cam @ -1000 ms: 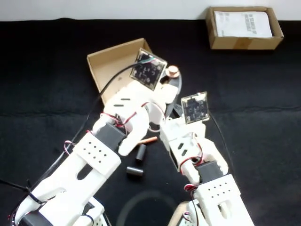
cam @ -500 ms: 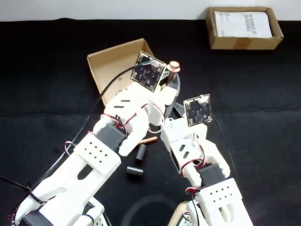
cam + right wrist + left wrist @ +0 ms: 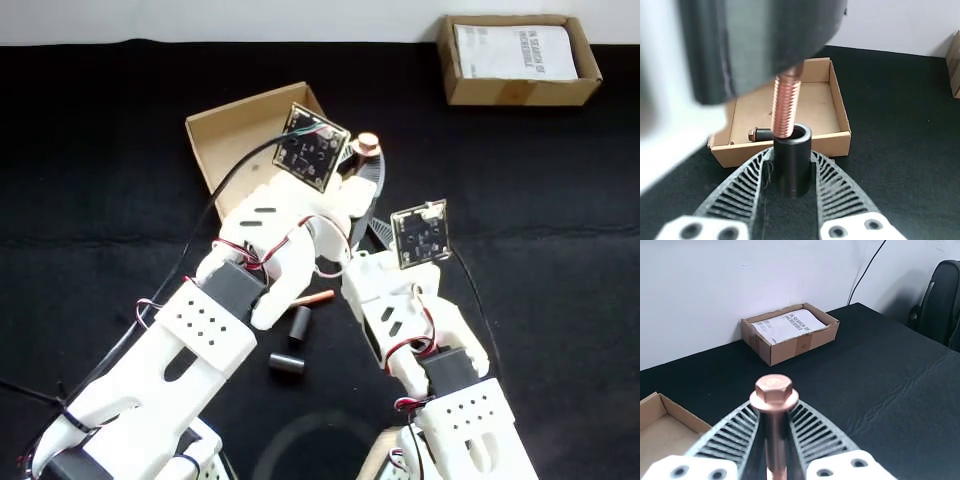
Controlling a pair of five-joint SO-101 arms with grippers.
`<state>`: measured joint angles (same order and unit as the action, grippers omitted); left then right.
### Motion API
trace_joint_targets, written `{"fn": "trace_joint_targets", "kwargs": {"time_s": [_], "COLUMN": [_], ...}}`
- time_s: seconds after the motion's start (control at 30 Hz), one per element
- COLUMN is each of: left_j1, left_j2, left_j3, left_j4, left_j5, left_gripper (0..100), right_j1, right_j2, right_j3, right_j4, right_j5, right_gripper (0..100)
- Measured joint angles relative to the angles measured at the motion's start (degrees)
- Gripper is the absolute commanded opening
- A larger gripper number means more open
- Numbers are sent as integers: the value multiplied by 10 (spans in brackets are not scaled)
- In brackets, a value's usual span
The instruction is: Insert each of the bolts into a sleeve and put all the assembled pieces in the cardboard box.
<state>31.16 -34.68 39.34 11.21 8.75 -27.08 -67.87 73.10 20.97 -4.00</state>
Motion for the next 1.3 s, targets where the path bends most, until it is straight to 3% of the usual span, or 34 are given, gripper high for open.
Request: {"fn": "trace_joint_targets", "kwargs": {"time_s": [0.33, 1.3], "left_j1": [3, -33], "left_j2": [8, 15], "left_j3": [0, 0], "left_j4": [-49, -43], "left_j5": [0, 4], "left_gripper": [9, 9], "right_j1": [-37, -31], "right_j2": [-1, -1], "right_j3": [-1, -1], "right_j4": [27, 27], "right_j5": [0, 0], "right_gripper": [7, 7]}}
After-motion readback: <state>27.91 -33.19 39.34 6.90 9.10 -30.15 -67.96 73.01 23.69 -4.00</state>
